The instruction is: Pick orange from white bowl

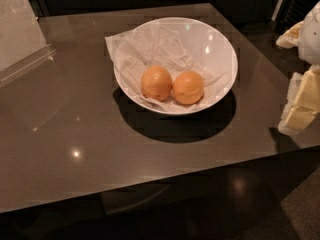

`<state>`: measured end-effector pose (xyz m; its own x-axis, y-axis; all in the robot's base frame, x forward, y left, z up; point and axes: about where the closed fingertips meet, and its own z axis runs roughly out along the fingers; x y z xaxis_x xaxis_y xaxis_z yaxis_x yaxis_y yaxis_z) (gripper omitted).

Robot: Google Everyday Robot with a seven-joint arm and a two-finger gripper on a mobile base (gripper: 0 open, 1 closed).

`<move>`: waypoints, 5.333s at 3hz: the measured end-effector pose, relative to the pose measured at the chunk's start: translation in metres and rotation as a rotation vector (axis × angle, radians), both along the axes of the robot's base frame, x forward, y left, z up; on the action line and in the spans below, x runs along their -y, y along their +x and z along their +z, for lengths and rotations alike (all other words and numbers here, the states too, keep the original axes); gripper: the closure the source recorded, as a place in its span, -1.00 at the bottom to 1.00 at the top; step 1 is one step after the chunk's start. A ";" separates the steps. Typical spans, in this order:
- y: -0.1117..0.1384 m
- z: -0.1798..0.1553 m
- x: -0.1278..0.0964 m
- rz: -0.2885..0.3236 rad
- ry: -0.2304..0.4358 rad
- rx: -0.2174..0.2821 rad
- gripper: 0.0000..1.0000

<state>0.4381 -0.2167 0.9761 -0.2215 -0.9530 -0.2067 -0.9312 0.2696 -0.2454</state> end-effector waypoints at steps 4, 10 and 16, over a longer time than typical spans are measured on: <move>0.073 -0.023 -0.053 0.128 0.222 -0.067 -1.00; 0.139 -0.088 -0.127 0.276 0.389 -0.243 -1.00; 0.132 -0.115 -0.148 0.270 0.481 -0.295 -1.00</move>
Offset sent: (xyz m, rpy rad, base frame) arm 0.0265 0.0128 -0.0025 0.1028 0.0230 0.0496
